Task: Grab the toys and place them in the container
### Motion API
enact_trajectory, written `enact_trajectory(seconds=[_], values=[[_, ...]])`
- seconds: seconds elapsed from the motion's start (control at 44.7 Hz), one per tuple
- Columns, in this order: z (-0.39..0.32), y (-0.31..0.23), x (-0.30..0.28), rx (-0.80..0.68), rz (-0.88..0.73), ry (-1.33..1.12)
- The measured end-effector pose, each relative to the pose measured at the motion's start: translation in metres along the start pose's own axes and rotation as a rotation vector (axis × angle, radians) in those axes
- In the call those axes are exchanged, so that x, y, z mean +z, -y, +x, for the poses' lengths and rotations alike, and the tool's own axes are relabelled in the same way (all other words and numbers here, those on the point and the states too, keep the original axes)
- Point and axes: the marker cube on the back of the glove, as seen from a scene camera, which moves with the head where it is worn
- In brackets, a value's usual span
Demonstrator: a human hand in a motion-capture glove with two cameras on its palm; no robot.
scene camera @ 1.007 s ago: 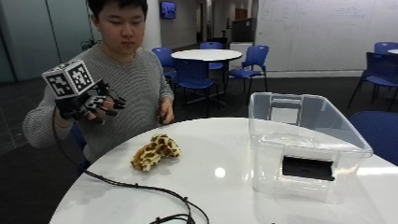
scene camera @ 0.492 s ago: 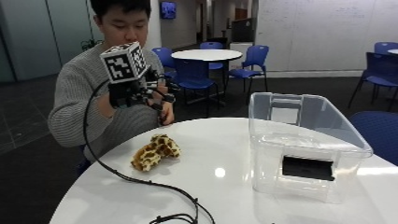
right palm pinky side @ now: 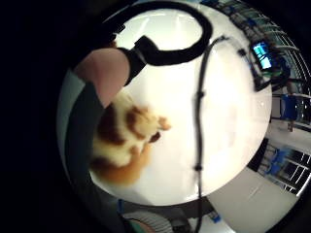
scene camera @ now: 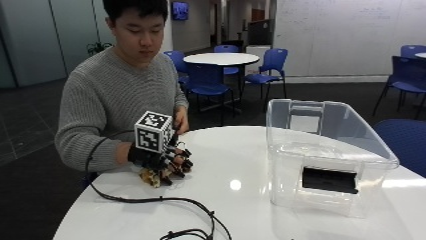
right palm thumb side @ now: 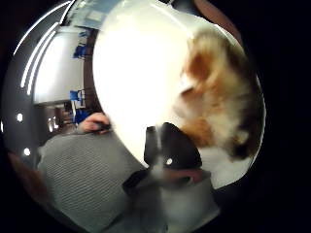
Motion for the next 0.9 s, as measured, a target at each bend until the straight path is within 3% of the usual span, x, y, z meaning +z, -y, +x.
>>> enact_trajectory(seconds=[0.134, 0.47, 0.56, 0.739, 0.895], values=[[-0.001, 0.0, 0.017, 0.029, 0.102, -0.116], [0.0, 0.013, 0.005, -0.009, 0.27, -0.099], [-0.001, 0.022, -0.037, -0.026, 0.283, -0.049], [-0.009, 0.034, -0.18, -0.065, 0.404, -0.003], [-0.013, 0.055, -0.238, -0.087, 0.451, -0.093]])
